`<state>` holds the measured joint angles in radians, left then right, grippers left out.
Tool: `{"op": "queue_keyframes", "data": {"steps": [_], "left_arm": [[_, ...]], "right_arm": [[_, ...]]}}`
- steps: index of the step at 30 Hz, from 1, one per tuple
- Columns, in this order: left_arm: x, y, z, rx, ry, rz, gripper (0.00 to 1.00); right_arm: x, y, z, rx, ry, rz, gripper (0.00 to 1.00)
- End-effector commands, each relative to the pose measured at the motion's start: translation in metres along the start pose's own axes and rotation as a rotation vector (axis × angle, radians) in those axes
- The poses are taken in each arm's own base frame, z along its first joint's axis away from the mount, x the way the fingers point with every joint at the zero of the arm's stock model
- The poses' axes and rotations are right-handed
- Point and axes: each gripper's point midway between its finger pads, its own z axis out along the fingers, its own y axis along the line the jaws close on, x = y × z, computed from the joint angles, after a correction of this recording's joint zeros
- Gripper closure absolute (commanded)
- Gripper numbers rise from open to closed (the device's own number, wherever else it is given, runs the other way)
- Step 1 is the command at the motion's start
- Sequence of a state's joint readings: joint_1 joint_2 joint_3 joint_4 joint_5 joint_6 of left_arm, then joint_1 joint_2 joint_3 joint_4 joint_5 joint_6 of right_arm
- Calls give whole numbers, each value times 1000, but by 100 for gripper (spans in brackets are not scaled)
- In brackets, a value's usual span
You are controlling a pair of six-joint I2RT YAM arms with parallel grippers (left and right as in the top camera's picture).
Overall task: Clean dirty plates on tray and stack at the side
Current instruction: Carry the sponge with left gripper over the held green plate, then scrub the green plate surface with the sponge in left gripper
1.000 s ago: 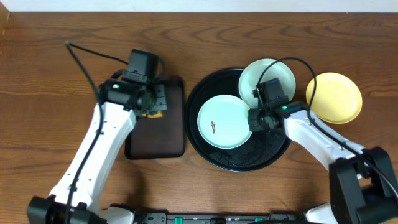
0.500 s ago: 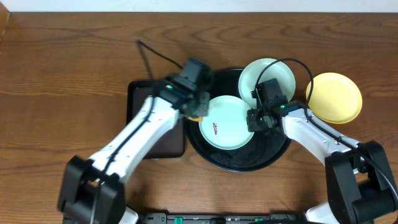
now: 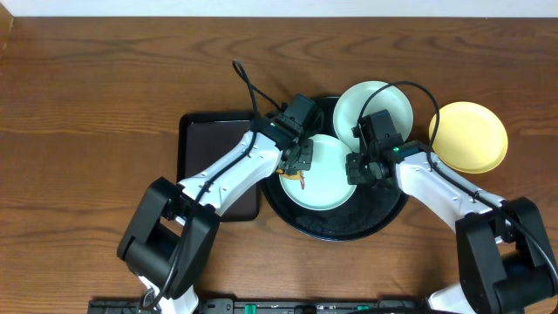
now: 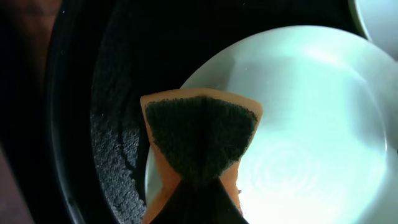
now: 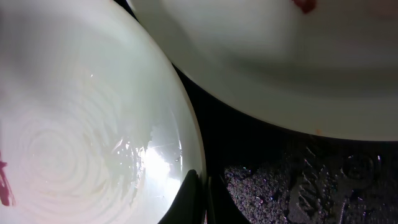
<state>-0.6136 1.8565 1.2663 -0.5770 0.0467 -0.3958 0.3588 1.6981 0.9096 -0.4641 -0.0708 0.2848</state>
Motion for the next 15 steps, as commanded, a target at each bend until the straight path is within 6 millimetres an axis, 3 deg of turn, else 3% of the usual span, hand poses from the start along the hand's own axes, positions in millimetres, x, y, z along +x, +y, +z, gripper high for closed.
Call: {"op": "queue_keyframes", "data": {"steps": [1, 7, 15], "left_arm": [[11, -3, 11, -5, 25, 4, 93], [29, -6, 26, -6, 29, 32, 93], [45, 14, 38, -86, 23, -2, 92]], "right_arm": [[-2, 2, -1, 6, -5, -15, 99], [-2, 2, -1, 6, -5, -15, 99], [-2, 2, -1, 6, -4, -15, 99]]}}
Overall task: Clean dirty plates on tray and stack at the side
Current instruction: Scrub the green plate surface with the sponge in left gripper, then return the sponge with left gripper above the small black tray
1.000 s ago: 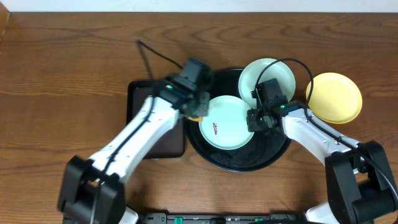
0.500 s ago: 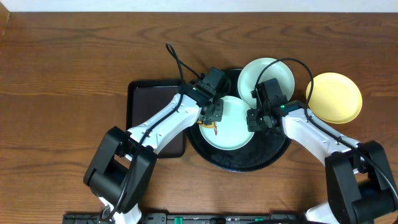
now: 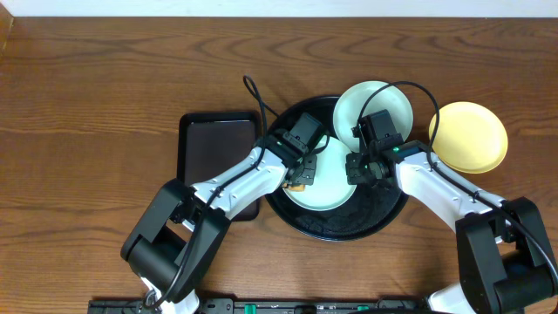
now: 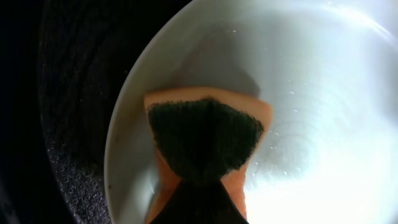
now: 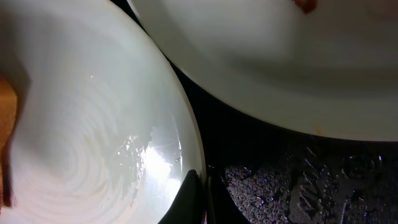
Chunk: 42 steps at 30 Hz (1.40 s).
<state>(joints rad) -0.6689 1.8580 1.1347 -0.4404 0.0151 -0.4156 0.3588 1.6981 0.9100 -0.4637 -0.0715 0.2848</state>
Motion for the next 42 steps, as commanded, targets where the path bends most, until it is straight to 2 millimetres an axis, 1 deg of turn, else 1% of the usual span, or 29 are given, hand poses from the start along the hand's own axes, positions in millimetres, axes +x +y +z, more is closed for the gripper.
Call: {"op": "queue_keyframes", "data": {"steps": [1, 4, 7, 12, 17, 18, 20, 23, 26, 28, 30, 32, 34, 37, 39, 42], "left_arm": [[23, 20, 16, -79, 42, -50, 93], [34, 20, 22, -78, 44, -82, 93], [41, 16, 25, -66, 51, -117, 92], [56, -12, 24, 72, 138, -148, 92], [62, -27, 22, 130, 167, -184, 92], [60, -30, 22, 139, 162, -181, 92], [57, -43, 20, 192, 154, -174, 92], [49, -68, 14, 326, 149, -172, 92], [42, -79, 11, 381, 137, -206, 92], [36, -90, 7, 442, 126, -204, 93], [25, -103, -4, 539, 113, -193, 93], [4, -111, -25, 647, 63, -186, 93], [-22, -106, -46, 701, -13, -197, 93], [-59, -80, -85, 732, -138, -246, 92], [-74, -60, -110, 740, -201, -276, 92], [-84, -28, -140, 719, -261, -328, 92]], "right_arm": [[-2, 2, 0, 7, -4, -15, 99], [-2, 2, 0, 7, -4, -15, 99], [-2, 2, 0, 7, -4, -15, 99], [-2, 2, 0, 7, -4, -14, 99], [-2, 2, 0, 7, -4, -15, 99], [-2, 2, 0, 7, -4, -15, 99], [-2, 2, 0, 7, -4, -14, 98], [-2, 2, 0, 7, -3, -14, 99], [-1, 2, 0, 8, 0, -14, 99], [-1, 2, 0, 8, 0, -14, 99], [-1, 2, 0, 8, 0, -14, 99], [0, 2, 0, 9, 2, -14, 99], [0, 2, 0, 9, 4, -14, 99], [1, 1, 0, 10, 7, -14, 99], [1, 1, 0, 10, 8, -14, 99], [1, 1, 0, 10, 7, -14, 99]]}}
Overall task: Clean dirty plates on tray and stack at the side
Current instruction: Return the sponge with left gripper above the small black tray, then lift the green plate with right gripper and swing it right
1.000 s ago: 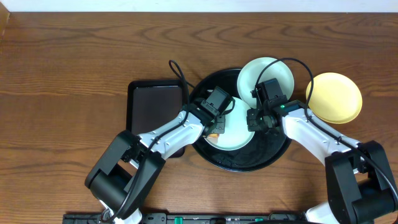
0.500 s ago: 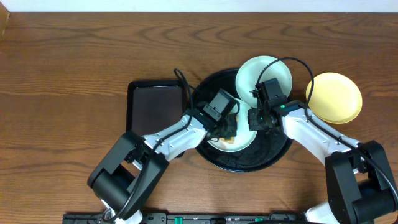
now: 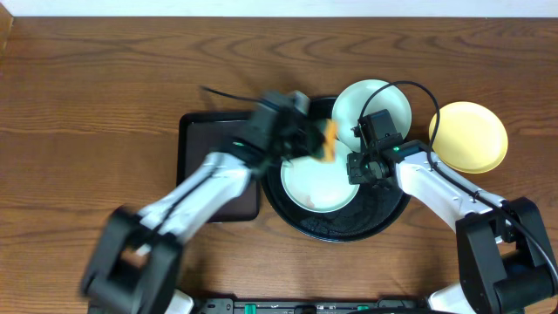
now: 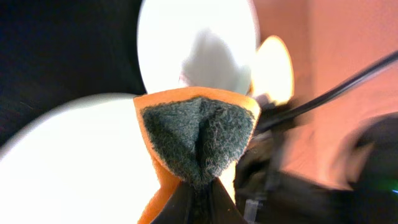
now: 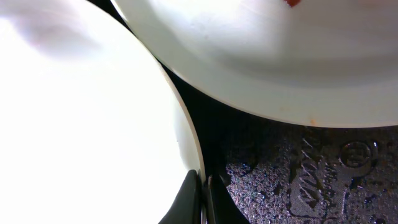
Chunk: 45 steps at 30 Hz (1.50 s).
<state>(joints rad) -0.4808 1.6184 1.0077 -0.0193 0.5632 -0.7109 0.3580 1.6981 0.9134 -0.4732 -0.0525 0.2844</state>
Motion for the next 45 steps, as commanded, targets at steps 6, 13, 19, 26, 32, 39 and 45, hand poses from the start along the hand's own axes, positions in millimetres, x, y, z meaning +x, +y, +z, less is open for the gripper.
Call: {"op": "queue_keyframes", "data": {"steps": [6, 13, 19, 26, 32, 39, 45], "left_arm": [[-24, 37, -84, -183, -104, 17, 92], [-6, 133, -120, -679, -72, 42, 92], [0, 151, -119, -731, -70, 49, 92], [3, 162, -112, -740, -58, 82, 92], [4, 169, -113, -776, -47, 93, 92], [2, 170, -115, -790, -56, 108, 92], [-3, 169, -114, -783, -66, 132, 92]], "right_arm": [[2, 5, 0, -9, 9, -14, 84], [3, 4, 0, -7, 17, -10, 85], [5, 3, 3, -9, 9, 2, 85], [-7, 7, -1, -24, -41, -2, 99], [-41, 16, -44, -38, -180, -62, 99], [-69, 4, -108, 80, -399, -206, 99], [-84, -5, -156, 237, -553, -287, 99]]}}
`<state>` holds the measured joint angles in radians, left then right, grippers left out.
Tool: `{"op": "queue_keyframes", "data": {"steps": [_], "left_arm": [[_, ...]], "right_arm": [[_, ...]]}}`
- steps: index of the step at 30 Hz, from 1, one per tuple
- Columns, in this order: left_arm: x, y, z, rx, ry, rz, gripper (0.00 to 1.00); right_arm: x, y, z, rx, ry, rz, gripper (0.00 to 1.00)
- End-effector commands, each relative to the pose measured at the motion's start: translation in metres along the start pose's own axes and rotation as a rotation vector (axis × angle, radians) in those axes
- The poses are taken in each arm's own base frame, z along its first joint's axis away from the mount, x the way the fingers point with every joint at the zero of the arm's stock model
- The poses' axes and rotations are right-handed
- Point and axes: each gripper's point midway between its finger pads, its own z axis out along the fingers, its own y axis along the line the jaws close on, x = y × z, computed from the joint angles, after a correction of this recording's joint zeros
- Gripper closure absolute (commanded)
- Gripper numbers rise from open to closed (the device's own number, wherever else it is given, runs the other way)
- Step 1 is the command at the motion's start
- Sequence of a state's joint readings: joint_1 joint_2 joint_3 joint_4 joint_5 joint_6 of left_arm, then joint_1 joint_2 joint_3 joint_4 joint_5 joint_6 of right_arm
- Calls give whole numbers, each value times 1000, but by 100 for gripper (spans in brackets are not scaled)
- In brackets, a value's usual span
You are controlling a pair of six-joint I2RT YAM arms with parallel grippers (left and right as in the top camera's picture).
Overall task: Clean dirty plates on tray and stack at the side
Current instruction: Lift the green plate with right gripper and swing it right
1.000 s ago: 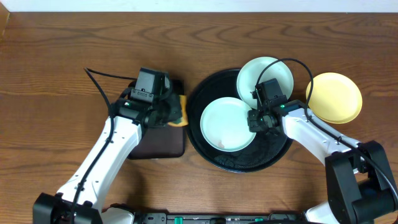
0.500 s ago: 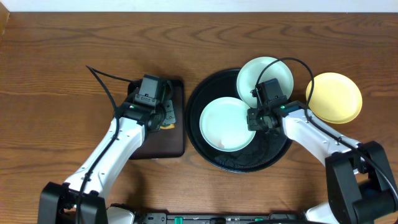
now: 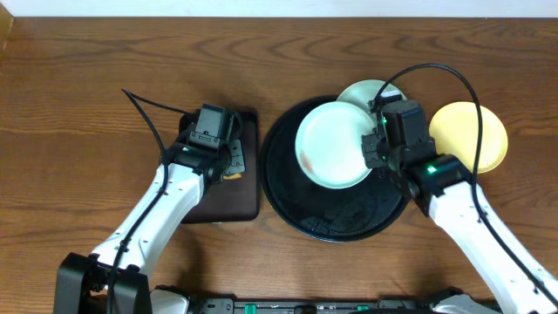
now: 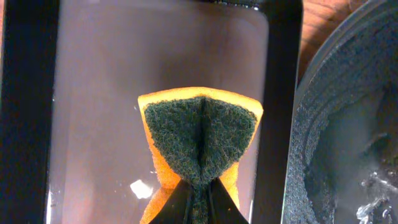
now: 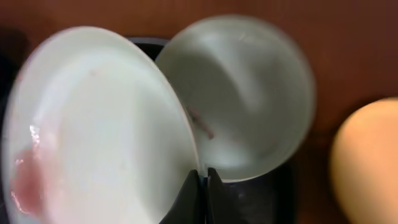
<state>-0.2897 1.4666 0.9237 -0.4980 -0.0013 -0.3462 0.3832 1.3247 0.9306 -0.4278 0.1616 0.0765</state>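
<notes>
My right gripper point(image 3: 370, 150) is shut on the rim of a pale green plate point(image 3: 330, 145), held lifted over the round black tray point(image 3: 301, 209); the right wrist view shows the plate point(image 5: 93, 124) with a reddish smear at its lower left. A second pale green plate point(image 3: 366, 90) lies on the tray's far right edge, a red mark on the second plate point(image 5: 249, 93). A yellow plate point(image 3: 475, 135) sits on the table to the right. My left gripper point(image 4: 199, 186) is shut on the orange and green sponge point(image 4: 199, 134) over the dark rectangular tray point(image 3: 200, 205).
Wood table point(image 3: 87, 87) all around. The rectangular tray point(image 4: 93, 93) lies directly left of the round tray, its surface wet and shiny. Cables arch over both arms.
My left gripper has moved with the sponge from above the round tray to over the rectangular tray. My right gripper has raised the pale green plate off the round tray.
My left gripper held the sponge at the plate's left rim, then on the plate's inside, while my right gripper gripped its right rim. Then the sponge was lifted off. Now the sponge is over the rectangular tray and the plate is raised.
</notes>
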Motion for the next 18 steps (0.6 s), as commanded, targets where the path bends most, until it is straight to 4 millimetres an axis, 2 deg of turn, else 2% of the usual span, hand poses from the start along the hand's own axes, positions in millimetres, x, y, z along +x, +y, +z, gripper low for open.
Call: {"op": "queue_keyframes", "data": {"steps": [1, 6, 9, 14, 18], "left_arm": [[-2, 4, 2, -19, -10, 35, 92], [-6, 13, 2, -69, -31, 36, 92], [-6, 14, 2, -76, -35, 36, 92], [-6, 14, 2, -76, -35, 36, 92], [-6, 14, 2, -77, -35, 36, 92]], "right_arm": [[-26, -12, -24, 123, -100, -132, 99], [-48, -19, -53, 297, -196, -263, 99], [-62, -16, -72, 424, -255, -352, 99], [-80, 8, -106, 599, -345, -474, 99], [-89, 35, -134, 689, -421, -512, 98]]}}
